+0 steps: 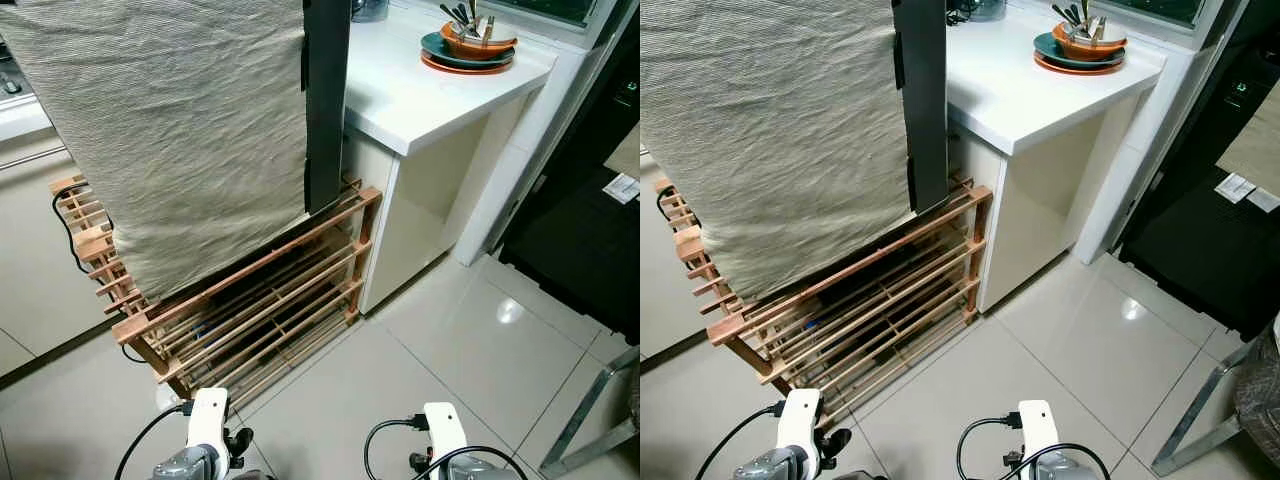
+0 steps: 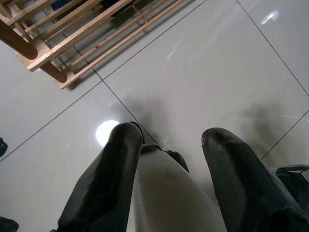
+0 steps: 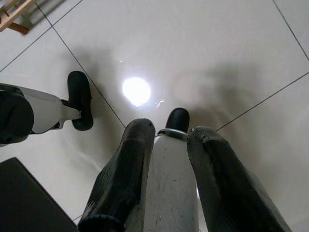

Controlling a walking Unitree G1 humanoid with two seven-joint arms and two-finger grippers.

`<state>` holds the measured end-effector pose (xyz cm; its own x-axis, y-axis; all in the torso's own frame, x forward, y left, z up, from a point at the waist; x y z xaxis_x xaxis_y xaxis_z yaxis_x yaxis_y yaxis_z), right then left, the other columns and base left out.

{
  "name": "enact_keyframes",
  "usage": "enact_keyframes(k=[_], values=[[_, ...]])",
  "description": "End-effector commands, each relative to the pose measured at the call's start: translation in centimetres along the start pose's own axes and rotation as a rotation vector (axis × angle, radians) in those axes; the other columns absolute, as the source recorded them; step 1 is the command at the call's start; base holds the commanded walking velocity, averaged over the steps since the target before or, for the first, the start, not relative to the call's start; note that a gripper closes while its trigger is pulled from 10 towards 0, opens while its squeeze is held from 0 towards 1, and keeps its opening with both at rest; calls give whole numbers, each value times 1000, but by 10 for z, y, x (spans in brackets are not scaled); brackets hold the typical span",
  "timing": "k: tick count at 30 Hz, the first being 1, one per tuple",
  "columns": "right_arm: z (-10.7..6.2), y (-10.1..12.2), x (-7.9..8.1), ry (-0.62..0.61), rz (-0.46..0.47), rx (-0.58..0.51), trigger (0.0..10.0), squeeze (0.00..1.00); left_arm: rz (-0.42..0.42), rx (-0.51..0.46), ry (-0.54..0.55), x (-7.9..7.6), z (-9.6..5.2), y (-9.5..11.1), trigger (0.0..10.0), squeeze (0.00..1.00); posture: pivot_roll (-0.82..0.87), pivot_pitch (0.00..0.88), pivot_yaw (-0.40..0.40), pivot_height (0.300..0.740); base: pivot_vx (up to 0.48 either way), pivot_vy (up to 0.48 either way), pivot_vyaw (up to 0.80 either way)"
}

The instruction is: Clothes washing

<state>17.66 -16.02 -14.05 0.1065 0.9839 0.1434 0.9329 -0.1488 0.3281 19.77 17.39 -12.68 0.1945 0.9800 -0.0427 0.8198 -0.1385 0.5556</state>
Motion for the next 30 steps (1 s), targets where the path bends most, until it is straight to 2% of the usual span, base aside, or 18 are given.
enact_keyframes(k=[1, 5, 8, 12, 18, 28, 30], values=[[-5, 27, -31, -163, 123, -204, 10000, 0, 236, 127, 155, 18, 3, -2, 10000, 0, -103, 0, 23, 740, 0, 0, 0], [-4, 27, -28, -136, 139, -192, 10000, 0, 238, 136, 164, 21, 3, -2, 10000, 0, -98, 0, 16, 740, 0, 0, 0], [-4, 27, -27, -132, 93, -182, 10000, 0, 244, 136, 173, 23, 2, -1, 10000, 0, -84, 0, 16, 740, 0, 0, 0], [-4, 31, -28, -142, 88, -198, 10000, 0, 228, 129, 173, 23, 3, 3, 10000, 0, -66, 0, 4, 740, 0, 0, 0], [-2, 38, -13, -95, 42, -182, 10000, 0, 268, 115, 178, 27, 4, 13, 10000, 0, -49, 0, -6, 740, 0, 0, 0], [-1, 36, -11, -83, 27, -153, 10000, 0, 275, 119, 172, 26, 4, 15, 10000, 0, -48, 0, -4, 740, 0, 0, 0], [-2, 40, -11, -89, 48, -183, 10000, 0, 288, 114, 173, 25, 4, 15, 10000, 0, -43, 0, -3, 740, 0, 0, 0]])
Point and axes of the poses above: a point about 5 cm out from each wrist's last joint towards the gripper, its own z axis pointing out of the wrist towards the gripper, its own y axis along the axis of the wrist's last joint, x = y × z, the point moved 5 cm from there along z, pointing out of the wrist towards the gripper, and after that the axes turned 12 degrees about z, right-handed, at the moved point
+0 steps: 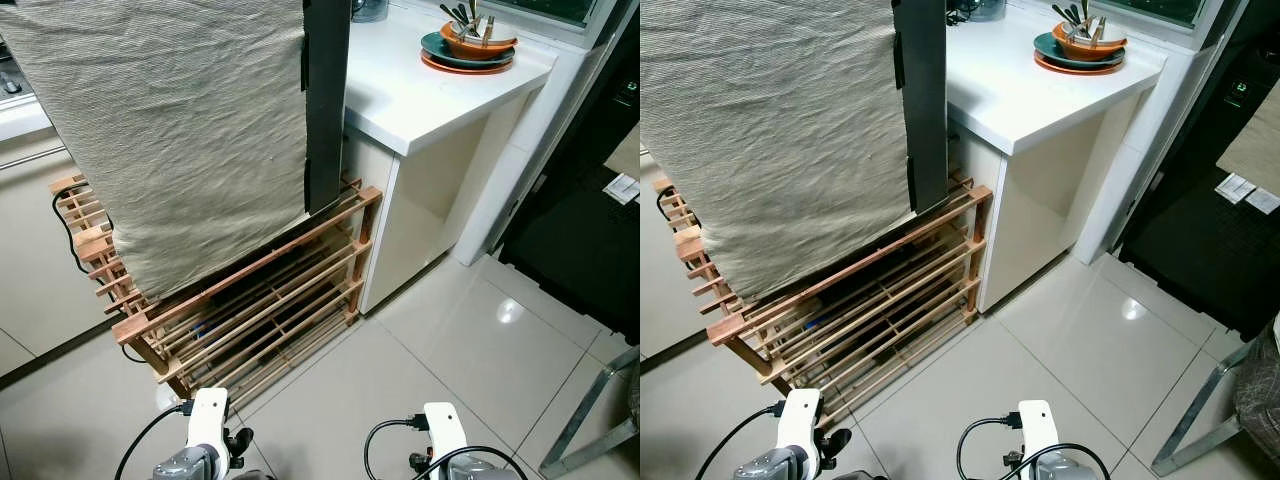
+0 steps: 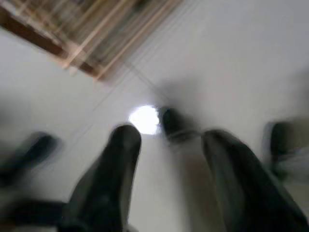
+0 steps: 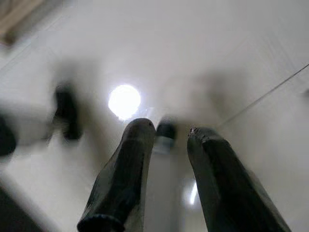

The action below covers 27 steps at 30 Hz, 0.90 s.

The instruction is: Clothes washing

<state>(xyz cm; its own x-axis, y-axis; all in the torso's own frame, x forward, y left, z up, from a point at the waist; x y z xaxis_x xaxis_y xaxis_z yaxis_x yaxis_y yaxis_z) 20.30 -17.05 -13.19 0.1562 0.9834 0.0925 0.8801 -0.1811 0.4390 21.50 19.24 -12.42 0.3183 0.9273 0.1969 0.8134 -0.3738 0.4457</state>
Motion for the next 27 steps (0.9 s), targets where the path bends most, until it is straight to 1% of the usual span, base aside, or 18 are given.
enact_keyframes(k=[1, 11, 12, 13, 14, 16, 17, 18, 19, 20, 21, 22, 23, 25, 27], values=[[-1, 14, -5, -27, 32, -71, 10000, 0, 50, 6, 36, 4, 0, 1, 10000, 0, -43, 0, -3, 740, 0, 0, 0], [-1, 24, -6, -24, 16, -112, 10000, 0, 40, -6, 50, 6, 1, 8, 10000, 0, -35, 0, -19, 740, 0, 0, 0], [-1, 29, -5, -24, 17, -135, 10000, 0, 42, -13, 64, 7, 1, 10, 10000, 0, -35, 0, -19, 740, 0, 0, 0], [-1, 29, -5, -24, 17, -135, 10000, 0, 42, -13, 64, 7, 1, 10, 10000, 0, -35, 0, -19, 740, 0, 0, 0], [-1, 33, -4, -21, 22, -152, 10000, 0, 28, -25, 65, 8, 1, 12, 10000, 0, -34, 0, -23, 740, 0, 0, 0], [-2, 42, -2, -9, 26, -193, 10000, 0, 5, -40, 68, 9, 1, 16, 10000, 0, -33, 0, -31, 740, 0, 0, 0], [-3, 50, -1, -5, 12, -220, 10000, 0, 7, -63, 63, 9, 0, 19, 10000, 0, -35, 0, -41, 740, 0, 0, 0], [-5, 58, -2, -6, -23, -251, 10000, 0, 24, -101, 57, 9, -1, 23, 10000, 1000, -34, 0, -53, 740, 0, 0, 0], [-5, 58, -2, -6, -23, -251, 10000, 0, 24, -101, 57, 9, -1, 23, 10000, 1000, -34, 0, -53, 740, 0, 0, 0], [-6, 62, -2, -4, -44, -263, 10000, 0, 24, -139, 45, 8, -1, 27, 10000, 1000, -33, 0, -57, 740, 0, 0, 0], [-8, 70, -1, 13, -56, -302, 10000, 1000, 43, -186, 45, 9, -3, 32, 10000, 1000, -25, 0, -73, 740, 0, 0, 0], [-10, 76, 0, 31, -65, -332, 10000, 1000, 50, -242, 45, 9, -6, 39, 10000, 1000, -18, 0, -82, 740, 0, 0, 0], [-12, 80, 1, 43, -68, -350, 10000, 1000, 55, -276, 45, 10, -8, 43, 10000, 1000, -15, 0, -86, 740, 0, 0, 0], [-16, 88, 3, 75, -73, -403, 10000, 1000, 53, -368, 79, 16, -15, 54, 10000, 1000, -8, 0, -102, 740, 0, 0, 0], [-26, 101, 7, 116, -68, -480, 10000, 1000, 53, -498, 100, 22, -30, 73, 10000, 1000, -5, 0, -107, 740, 0, 0, 0]])
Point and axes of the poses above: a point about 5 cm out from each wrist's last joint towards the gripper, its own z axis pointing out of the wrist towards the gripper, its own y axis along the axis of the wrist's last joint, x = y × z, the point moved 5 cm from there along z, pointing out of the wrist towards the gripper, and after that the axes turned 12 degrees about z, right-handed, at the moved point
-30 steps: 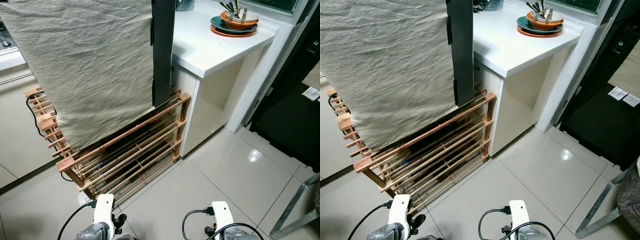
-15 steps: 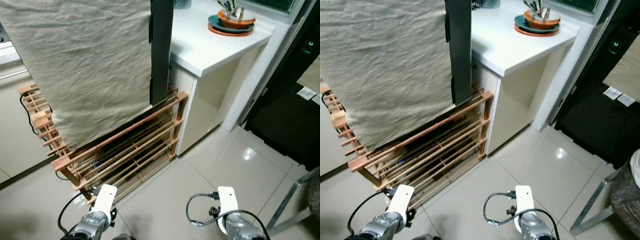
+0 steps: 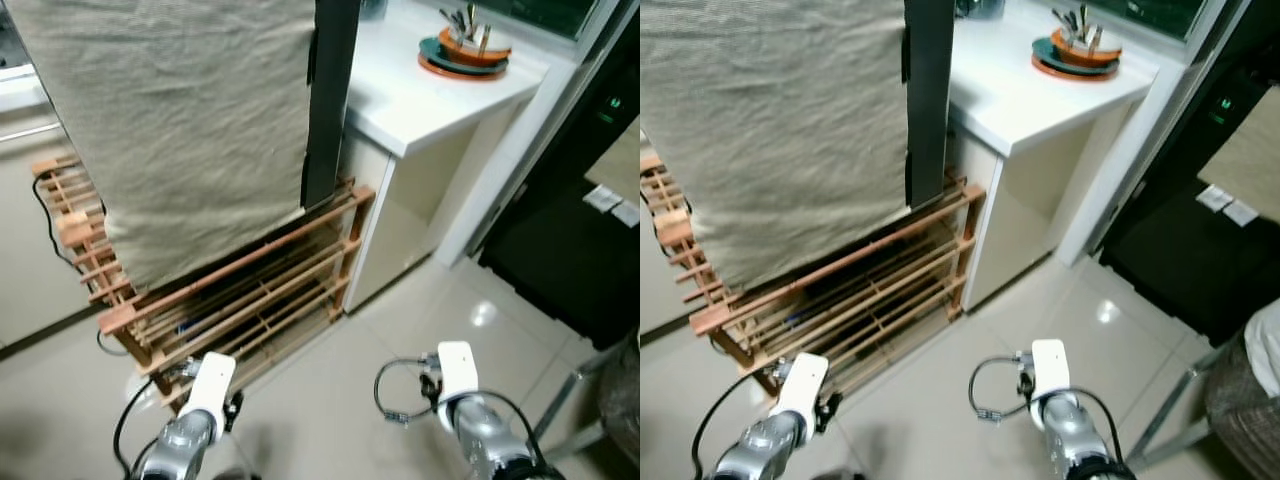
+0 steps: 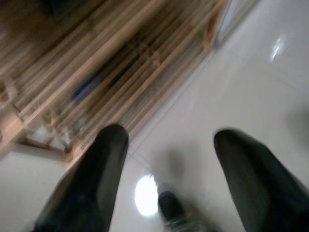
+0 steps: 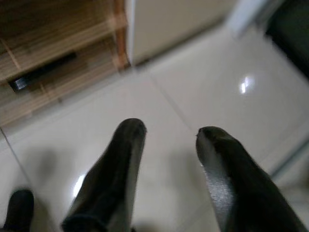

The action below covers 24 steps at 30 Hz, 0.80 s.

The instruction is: Clothes washing

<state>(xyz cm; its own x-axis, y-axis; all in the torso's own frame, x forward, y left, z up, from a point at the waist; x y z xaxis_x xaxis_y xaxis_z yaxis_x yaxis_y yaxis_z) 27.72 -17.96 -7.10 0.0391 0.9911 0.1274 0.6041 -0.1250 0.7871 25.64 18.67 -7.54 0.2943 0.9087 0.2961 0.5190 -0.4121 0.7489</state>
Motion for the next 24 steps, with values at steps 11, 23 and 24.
enact_keyframes(k=[11, 23, 24], values=[[-49, 100, 9, 39, 147, -422, 10000, 1000, 60, -490, 90, 18, -46, 140, 10000, 1000, -14, 0, -59, 740, 0, 0, 0], [-99, 162, 11, -12, 142, -609, 10000, 1000, -29, -589, 228, 32, -66, 194, 10000, 1000, -32, 0, -21, 740, 0, 0, -121], [-99, 162, 11, -12, 142, -609, 10000, 1000, -29, -589, 228, 32, -66, 194, 10000, 1000, -32, 0, -21, 740, 0, 0, -800]])
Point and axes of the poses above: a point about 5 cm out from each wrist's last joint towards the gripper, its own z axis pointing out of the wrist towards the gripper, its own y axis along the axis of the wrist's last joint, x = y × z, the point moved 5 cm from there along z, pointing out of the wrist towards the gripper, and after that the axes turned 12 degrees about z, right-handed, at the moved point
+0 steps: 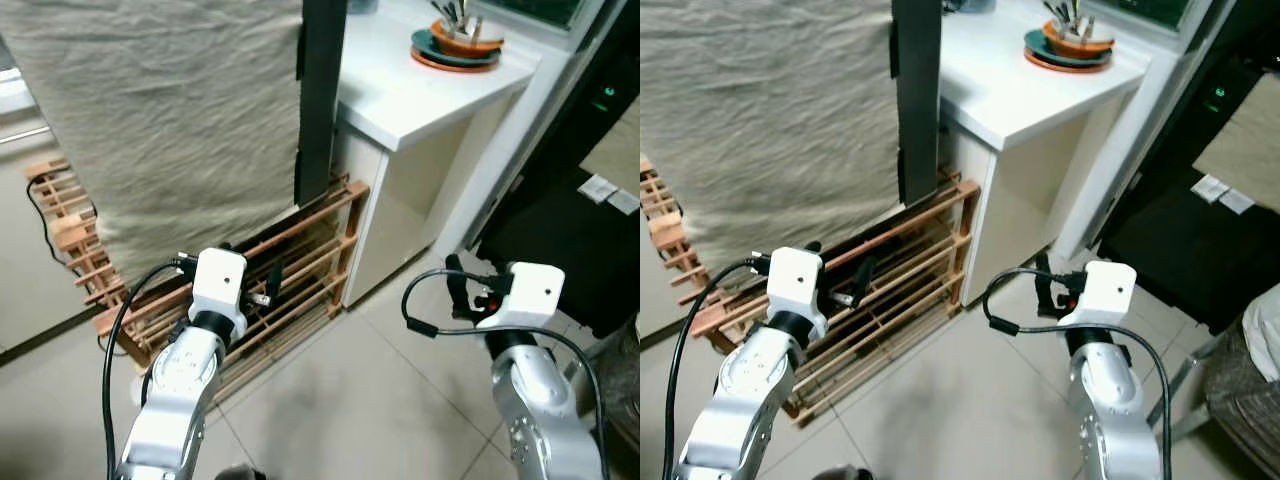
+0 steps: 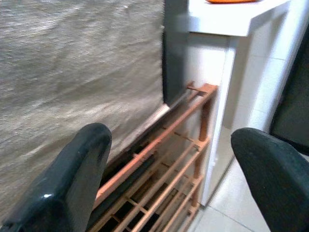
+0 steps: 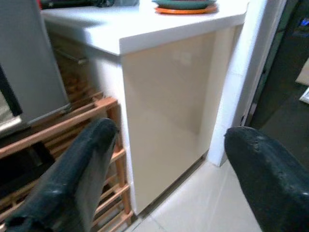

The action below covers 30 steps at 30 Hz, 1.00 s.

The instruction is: Clothes washing

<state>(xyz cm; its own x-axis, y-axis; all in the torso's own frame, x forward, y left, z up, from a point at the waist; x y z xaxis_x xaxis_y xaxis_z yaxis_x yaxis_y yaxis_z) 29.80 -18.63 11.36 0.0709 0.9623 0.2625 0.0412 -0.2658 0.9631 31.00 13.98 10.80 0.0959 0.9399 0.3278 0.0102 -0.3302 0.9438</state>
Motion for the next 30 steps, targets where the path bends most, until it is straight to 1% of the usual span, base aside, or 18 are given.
enact_keyframes(k=[1, 2, 3, 4, 5, 6, 7, 8, 9, 11, 13, 15, 18, 20, 23, 25, 26, 30], values=[[0, 10, -4, -31, -47, -10, 10000, 1000, -1, 17, 147, 18, 3, 7, 10000, 0, -27, 0, -27, 740, 0, 0, -800], [0, 10, -4, -31, -47, -10, 10000, 1000, -1, 17, 147, 18, 3, 7, 10000, 0, -27, 0, -27, 740, 0, 0, -800], [1, 12, -4, -38, -78, -16, 10000, 1000, -52, 13, 109, 16, 3, 9, 10000, 0, -25, 0, -30, 740, 0, 0, -800], [4, 13, -3, -61, -124, -6, 10000, 1000, -54, -73, -1, 9, 1, 24, 10000, 0, -21, 0, -36, 740, 0, 0, -800], [5, 13, -3, -63, -129, -4, 10000, 1000, -53, -83, -29, 7, 0, 27, 10000, 0, -15, 0, -43, 740, 0, 0, -775], [7, 12, -1, -62, -124, 1, 10000, 588, -39, -92, -38, 7, 0, 31, 10000, 0, -15, 0, -43, 740, 0, 0, -775], [7, 13, -1, -71, -117, -3, 10000, 0, -36, -102, -31, 9, -1, 34, 10000, 0, -15, 0, -43, 740, 0, 0, -775], [9, 13, 0, -85, -103, -4, 10000, 0, -4, -85, -38, 10, -1, 35, 10000, 0, -8, 0, -50, 740, 0, 0, -781], [10, 13, 0, -88, -97, -1, 10000, 0, 8, -84, -34, 10, -1, 36, 10000, 0, -8, 0, -50, 740, 0, 0, -781], [10, 9, 3, -81, -41, 29, 10000, 0, 8, -120, -48, 10, -1, 44, 10000, 0, -2, 0, -52, 740, 0, 0, -781], [10, 8, 5, -72, -41, 43, 10000, 0, -3, -127, -48, 10, -1, 46, 10000, 0, -2, 0, -52, 740, 0, 0, -781], [10, 7, 5, -78, -71, 51, 10000, 0, -8, -127, -62, 9, 0, 48, 10000, 0, 3, 0, -51, 740, 0, 0, -781], [10, 3, 10, -66, -46, 70, 10000, 0, -15, -122, -85, 6, 1, 49, 10000, 0, 8, 0, -41, 740, 0, 0, -750], [11, 1, 13, -68, -21, 81, 10000, 0, 0, -116, -94, 4, 2, 49, 10000, 0, 8, 0, -38, 740, 285, 0, -622], [12, 3, 18, -57, 40, 83, 10000, 0, 1, -114, -100, 4, 5, 51, 10000, 0, 10, 0, -34, 740, 307, 0, -144], [12, 5, 20, -49, 47, 79, 10000, 0, -5, -113, -102, 4, 5, 51, 10000, 0, 10, 0, -34, 740, 315, 0, 0], [12, 5, 21, -44, 49, 76, 10000, 0, -9, -112, -103, 4, 5, 51, 10000, 0, 9, 0, -33, 740, 326, 0, 0], [14, 9, 25, -29, 3, 62, 10000, 0, -3, -105, -99, 5, 7, 51, 10000, 0, 9, 0, -35, 740, 329, 0, 0]])
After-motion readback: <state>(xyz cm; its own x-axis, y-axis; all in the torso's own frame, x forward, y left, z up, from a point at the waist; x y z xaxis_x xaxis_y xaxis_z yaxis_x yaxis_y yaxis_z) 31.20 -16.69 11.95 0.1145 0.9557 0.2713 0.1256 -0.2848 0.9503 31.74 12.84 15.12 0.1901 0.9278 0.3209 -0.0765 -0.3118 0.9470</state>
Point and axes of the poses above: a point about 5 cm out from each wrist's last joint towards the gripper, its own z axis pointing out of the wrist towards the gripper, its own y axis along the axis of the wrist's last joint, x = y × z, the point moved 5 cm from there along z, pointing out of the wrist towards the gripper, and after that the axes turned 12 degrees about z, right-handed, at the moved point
